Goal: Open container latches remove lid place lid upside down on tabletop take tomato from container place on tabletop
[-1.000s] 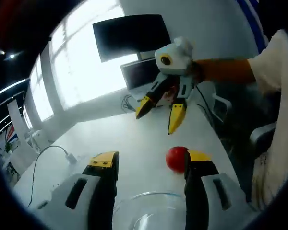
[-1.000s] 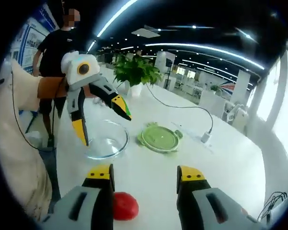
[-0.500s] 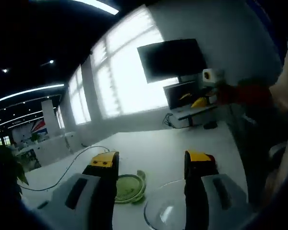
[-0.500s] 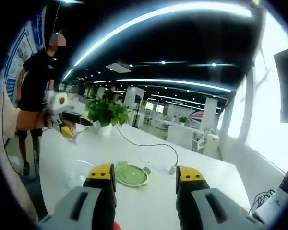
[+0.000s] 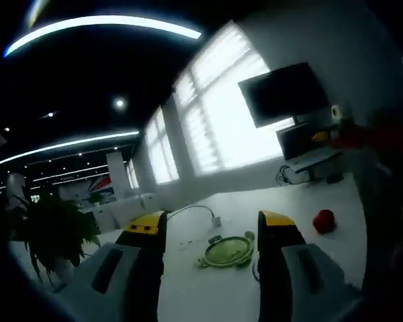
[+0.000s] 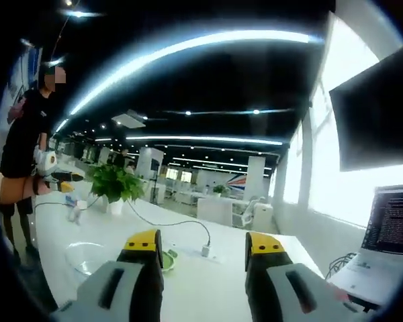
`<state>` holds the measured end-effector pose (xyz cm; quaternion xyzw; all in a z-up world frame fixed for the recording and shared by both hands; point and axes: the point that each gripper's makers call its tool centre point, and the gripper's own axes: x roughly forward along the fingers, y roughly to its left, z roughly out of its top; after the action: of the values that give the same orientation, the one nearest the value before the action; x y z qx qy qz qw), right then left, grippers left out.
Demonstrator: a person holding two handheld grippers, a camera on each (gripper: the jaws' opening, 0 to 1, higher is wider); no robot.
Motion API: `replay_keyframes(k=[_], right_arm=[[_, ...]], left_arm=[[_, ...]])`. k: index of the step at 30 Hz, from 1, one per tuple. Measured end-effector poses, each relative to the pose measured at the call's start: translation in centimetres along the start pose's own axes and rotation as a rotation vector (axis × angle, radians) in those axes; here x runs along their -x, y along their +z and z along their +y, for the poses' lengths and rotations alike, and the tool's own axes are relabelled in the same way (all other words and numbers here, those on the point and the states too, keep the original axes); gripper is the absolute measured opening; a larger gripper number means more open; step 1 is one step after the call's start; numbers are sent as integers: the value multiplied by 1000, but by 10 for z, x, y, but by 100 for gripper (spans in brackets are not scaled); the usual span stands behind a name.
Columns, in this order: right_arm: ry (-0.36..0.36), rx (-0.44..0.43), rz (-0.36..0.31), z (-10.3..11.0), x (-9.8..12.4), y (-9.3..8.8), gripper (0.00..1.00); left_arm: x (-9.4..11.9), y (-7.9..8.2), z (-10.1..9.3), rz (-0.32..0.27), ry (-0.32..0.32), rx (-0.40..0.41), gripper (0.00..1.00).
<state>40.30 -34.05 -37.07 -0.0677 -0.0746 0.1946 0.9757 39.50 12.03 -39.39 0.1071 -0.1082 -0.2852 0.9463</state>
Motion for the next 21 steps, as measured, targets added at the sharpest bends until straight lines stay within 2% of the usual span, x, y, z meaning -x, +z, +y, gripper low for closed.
replay_keyframes(k=[3,9,14,16,21], right_arm=[[-25,-17,3,-4,8,-7,43],[-84,-53,-12,-14,23,-24,43],[-129,-74,11,-17,32,-53,43],[-148,-89,20,-18,35,-67,43],[-154,-102,58,-14,36,-96,43]], left_arm=[[14,-4,10,-10,59,22,45],[39,-23,22,12,142,39,45],[62,-41,34,18,226,83,44],[73,-54,40,42,267,104,44],[100,-78,54,62,361,137,44]])
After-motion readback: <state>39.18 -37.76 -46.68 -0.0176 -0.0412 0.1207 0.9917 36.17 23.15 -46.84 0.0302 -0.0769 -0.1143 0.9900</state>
